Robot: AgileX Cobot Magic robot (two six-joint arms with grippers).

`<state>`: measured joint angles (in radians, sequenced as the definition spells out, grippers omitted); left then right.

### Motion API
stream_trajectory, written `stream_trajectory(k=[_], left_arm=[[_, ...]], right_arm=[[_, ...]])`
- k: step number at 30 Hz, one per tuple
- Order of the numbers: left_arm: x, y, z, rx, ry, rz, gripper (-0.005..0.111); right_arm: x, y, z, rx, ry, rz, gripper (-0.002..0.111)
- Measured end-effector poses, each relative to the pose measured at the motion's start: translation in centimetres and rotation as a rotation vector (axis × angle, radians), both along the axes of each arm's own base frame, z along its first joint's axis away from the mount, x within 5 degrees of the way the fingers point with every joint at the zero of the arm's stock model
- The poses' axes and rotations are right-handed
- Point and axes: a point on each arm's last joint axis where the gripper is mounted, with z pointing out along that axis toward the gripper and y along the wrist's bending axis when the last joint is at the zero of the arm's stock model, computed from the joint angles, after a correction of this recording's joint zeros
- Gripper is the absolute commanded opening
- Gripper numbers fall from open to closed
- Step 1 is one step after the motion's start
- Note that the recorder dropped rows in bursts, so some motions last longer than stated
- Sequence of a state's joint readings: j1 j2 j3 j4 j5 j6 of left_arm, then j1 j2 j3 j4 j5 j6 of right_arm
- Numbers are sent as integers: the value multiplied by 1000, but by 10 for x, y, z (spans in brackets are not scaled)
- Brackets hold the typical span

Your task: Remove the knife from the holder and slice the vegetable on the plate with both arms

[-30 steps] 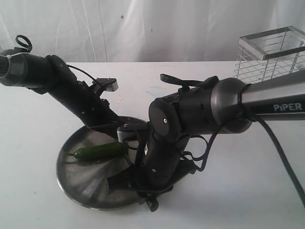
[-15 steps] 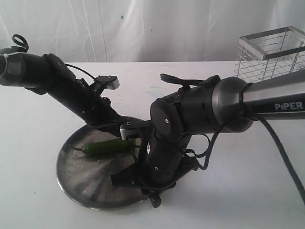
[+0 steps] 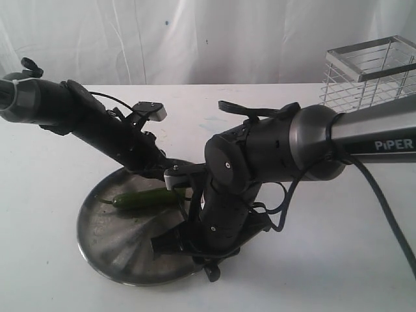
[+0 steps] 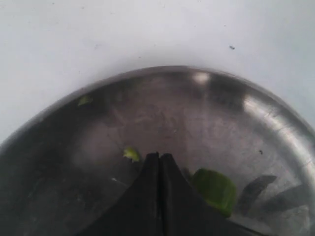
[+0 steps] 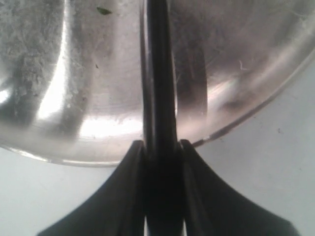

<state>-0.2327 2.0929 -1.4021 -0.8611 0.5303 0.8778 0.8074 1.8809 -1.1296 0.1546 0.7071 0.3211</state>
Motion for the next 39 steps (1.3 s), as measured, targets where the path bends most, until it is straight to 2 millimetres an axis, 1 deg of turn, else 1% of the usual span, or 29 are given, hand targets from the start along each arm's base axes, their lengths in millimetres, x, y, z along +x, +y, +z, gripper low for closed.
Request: stream_trajectory(k=[11,15,21,29,35,39], left_arm=[[3,0,-15,2,41,33,0],[1,2,-20,-9,61,61,0],[-4,2,-21,-28,87,82,0],[-5,1,-21,-50,106,93,0],[-7,1,-10,-61,96,73,0],[-13,1,9,-60,73,18,0]], right_arm=[[0,0,0,-4,-4,-2,0],[3,-5,0,-59,-36,45,0],[10,-18,5,-154,-14,79,0],[10,-20,6,-170,-7,129,0],[9,-21,6,-184,4,156,0],[9,-23,6,-183,29,155,0]])
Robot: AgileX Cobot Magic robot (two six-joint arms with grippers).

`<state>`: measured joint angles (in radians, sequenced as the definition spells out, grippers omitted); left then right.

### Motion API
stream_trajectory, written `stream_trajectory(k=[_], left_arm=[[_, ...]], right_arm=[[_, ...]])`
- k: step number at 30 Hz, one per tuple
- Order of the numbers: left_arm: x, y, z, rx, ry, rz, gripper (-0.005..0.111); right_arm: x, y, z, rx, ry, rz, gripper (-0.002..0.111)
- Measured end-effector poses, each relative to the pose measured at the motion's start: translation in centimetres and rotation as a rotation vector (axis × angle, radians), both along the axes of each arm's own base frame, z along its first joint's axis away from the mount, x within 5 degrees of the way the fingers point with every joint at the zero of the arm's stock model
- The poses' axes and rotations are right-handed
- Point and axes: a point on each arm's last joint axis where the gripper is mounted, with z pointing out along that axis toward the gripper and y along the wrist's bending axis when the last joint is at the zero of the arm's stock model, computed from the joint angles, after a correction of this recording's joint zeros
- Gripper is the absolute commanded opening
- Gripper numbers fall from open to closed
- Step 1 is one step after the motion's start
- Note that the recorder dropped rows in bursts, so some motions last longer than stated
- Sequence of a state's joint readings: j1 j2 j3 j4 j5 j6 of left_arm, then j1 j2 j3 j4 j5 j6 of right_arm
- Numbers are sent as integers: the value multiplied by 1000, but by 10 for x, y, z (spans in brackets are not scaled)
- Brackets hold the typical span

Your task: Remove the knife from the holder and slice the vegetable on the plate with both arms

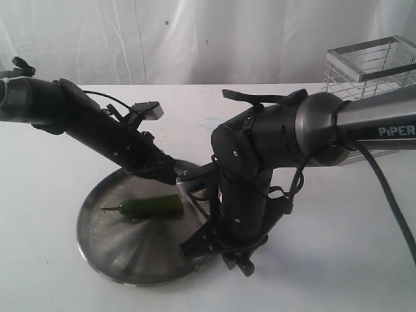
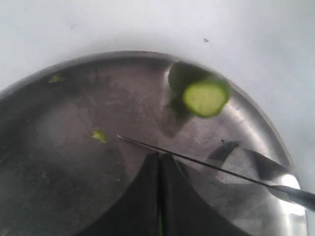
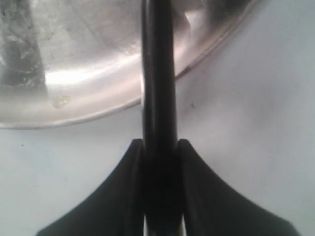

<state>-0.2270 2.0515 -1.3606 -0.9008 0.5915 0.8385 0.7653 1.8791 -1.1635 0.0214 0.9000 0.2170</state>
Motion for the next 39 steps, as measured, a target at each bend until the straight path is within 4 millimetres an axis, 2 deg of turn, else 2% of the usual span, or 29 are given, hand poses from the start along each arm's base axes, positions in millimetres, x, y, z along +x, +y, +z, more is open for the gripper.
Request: stream_trajectory(k=[3,7,12,17,20,23,25,28,32,39], left_arm=[[-3,0,9,-8,-10,-15,0],[-7,2,0,8,13,-11,0],[-7,2,1,12,3,-3,0],[-12,4,38,10,-99,-21,0],[-20,6,62,22,-174,-74,0],[-29,7,73,32,-194,-140,0],[-35,8,71,38,-188,-163,0],[-40,10,59,68,-174,-166,0],[-41,14,49,99,-192,-146,0],[-39,13,44,64,-239,-80,0]], right_arm=[[1,-1,0,-2,4,-5,0],[1,-1,0,1,4,-7,0],[1,0,-1,6,-1,-7,0],[2,0,0,11,-7,-7,0],[1,-1,10,26,-32,-11,0],[1,-4,25,55,-71,-89,0],[-1,-3,34,84,-89,-154,0],[-13,7,39,135,-91,-176,0],[-33,23,30,158,-59,-189,0],[-34,28,10,127,-13,-256,0]])
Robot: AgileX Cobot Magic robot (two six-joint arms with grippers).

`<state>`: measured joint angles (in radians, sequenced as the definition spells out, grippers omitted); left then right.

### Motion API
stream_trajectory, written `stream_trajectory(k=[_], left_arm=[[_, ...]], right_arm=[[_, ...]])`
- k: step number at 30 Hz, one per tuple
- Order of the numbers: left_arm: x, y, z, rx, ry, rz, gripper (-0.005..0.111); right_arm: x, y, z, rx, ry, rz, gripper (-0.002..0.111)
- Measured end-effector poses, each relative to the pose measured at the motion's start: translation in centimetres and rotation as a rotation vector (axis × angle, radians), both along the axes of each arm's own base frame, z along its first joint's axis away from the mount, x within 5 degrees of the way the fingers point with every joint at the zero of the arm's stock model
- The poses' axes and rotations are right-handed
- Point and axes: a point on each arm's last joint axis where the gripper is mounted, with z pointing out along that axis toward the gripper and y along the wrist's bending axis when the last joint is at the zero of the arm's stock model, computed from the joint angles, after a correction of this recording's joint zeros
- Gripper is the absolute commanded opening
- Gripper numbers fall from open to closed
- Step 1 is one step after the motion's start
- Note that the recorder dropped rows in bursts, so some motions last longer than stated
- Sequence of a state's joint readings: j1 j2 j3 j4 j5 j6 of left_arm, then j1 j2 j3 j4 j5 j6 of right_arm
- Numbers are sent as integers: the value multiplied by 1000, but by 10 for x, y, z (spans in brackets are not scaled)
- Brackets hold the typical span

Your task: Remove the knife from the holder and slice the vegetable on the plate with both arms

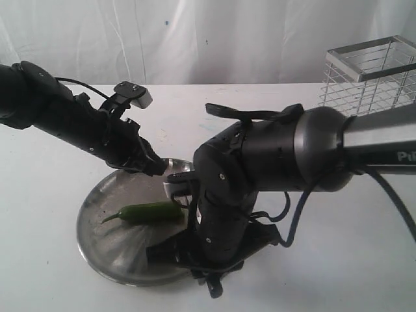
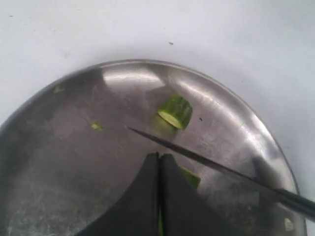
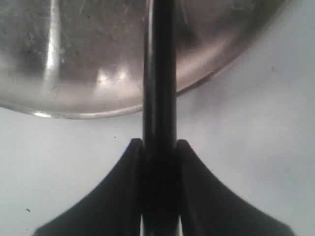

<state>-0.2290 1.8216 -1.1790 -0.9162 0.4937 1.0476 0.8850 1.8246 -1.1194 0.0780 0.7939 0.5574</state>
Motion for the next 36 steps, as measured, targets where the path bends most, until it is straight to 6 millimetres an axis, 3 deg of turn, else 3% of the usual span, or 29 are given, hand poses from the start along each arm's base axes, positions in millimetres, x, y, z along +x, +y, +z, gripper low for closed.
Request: stream_trajectory(k=[8,36], left_arm=[[4,0,2,-35,-20,60,0],[10,-1,-7,-45,-14,98,0]], right_arm=[[-4,16,-1,88,-52,-36,0],[-3,16,-4,77,-54,-44,0]])
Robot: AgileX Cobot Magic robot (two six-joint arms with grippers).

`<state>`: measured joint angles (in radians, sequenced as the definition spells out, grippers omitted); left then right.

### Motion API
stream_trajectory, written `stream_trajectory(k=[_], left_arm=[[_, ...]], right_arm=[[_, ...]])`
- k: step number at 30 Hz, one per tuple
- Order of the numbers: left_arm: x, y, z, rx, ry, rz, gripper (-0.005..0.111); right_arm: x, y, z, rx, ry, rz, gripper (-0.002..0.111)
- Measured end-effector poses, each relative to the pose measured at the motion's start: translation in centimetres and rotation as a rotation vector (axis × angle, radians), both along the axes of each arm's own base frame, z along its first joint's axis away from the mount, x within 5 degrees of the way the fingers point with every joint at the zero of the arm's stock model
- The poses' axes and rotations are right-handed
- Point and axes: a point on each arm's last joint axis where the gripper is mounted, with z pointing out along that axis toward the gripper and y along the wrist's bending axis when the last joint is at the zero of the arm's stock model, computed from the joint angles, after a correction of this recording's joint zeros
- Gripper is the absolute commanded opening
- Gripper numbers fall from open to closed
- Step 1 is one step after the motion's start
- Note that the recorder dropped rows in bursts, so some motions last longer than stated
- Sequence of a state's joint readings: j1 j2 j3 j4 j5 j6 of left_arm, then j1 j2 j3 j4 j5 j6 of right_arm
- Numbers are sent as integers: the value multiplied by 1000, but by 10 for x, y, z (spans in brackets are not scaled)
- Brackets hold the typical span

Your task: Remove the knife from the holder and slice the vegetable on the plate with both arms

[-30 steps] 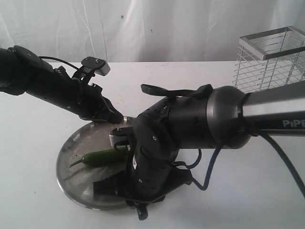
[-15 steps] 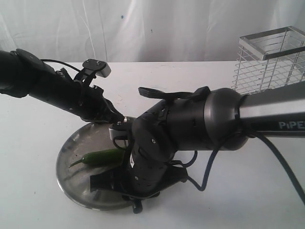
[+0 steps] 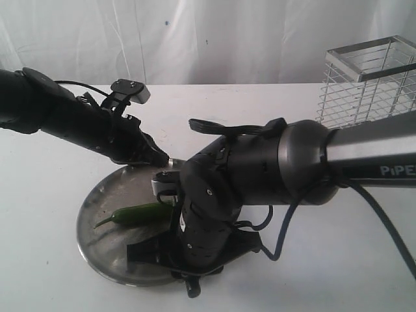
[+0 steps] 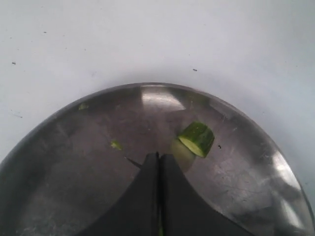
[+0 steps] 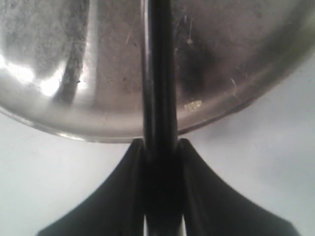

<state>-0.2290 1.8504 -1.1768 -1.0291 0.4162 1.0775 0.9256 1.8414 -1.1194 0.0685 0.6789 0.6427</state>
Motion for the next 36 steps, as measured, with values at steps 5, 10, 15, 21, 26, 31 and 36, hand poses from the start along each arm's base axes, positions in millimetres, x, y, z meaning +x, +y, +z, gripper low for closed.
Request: stream_trajectory(k=[5,10,15,21,26,31,36], left_arm=[[3,-2,-19,-10,57,13,0],[6,-3,-28,-26,86,37,0],[6,-3,-28,-29,77,41,0],[7,-3,-28,-31,75,43,0],[7,-3,-28,-31,74,43,0],[7,-5,-35,-44,102,42,0],[9,-6,-47,-50,137,50,0]], right_arm=[[-3,1,0,15,35,19,0],[-3,3,0,29,25,26,0],[0,5,1,59,-2,22,0],[2,8,2,84,-23,18,0],[1,7,-2,64,-5,19,0],[0,7,-12,30,22,22,0],[0,7,-12,31,22,22,0]])
